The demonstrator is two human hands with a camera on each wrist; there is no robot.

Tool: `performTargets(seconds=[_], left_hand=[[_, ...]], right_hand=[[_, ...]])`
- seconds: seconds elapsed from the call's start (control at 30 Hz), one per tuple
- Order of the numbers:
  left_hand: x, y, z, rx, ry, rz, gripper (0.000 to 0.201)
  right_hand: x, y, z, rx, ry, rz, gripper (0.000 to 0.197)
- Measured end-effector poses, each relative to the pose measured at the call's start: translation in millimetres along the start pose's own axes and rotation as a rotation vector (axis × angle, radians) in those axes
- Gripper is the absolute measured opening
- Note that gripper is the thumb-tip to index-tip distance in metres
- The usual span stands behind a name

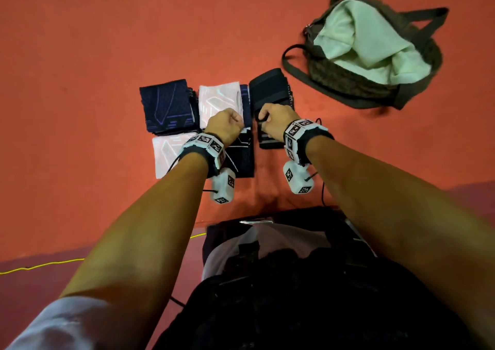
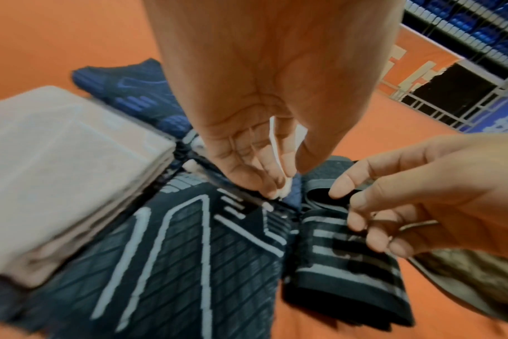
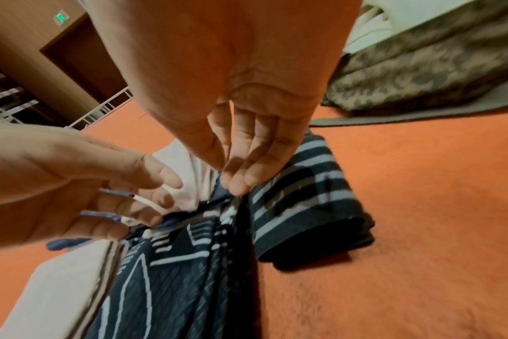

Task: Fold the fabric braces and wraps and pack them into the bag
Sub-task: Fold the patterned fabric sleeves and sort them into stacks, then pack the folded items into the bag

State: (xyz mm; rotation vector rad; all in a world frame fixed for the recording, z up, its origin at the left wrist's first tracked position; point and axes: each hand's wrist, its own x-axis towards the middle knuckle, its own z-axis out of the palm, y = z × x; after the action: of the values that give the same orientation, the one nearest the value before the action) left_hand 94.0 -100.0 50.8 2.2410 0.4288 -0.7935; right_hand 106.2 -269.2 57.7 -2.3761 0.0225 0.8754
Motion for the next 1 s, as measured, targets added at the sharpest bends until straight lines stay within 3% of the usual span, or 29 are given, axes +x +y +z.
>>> performTargets(seconds=[0.3, 0.47, 0.63, 0.8, 0.87, 1.0], left_hand=[[33, 114, 23, 0.137, -0.101, 0.177, 0.014], [56, 168, 56, 0.187, -0.199, 0.240, 0.031], [75, 203, 84, 0.199, -0.201, 0.283, 0.042], [96, 219, 100, 0.210, -0.209, 0.240, 0.041], [103, 222, 103, 0.255, -0.219, 0.225, 0.040], [107, 223, 104, 0.279, -0.236, 0.219, 0.034]], right_hand=[[-6, 63, -78, 0.035, 0.193, 0.195, 0.026], [-1, 106, -116, 0.051, 0.257, 0.286, 0.025], [7, 142, -142, 0.027, 0.334, 0.334, 0.027], [9, 170, -157, -0.024, 0.458, 0.361, 0.033], [9, 177, -160, -0.064, 0.444, 0.376, 0.038], [5, 180, -161, -0.079, 0.281, 0.433, 0.031]])
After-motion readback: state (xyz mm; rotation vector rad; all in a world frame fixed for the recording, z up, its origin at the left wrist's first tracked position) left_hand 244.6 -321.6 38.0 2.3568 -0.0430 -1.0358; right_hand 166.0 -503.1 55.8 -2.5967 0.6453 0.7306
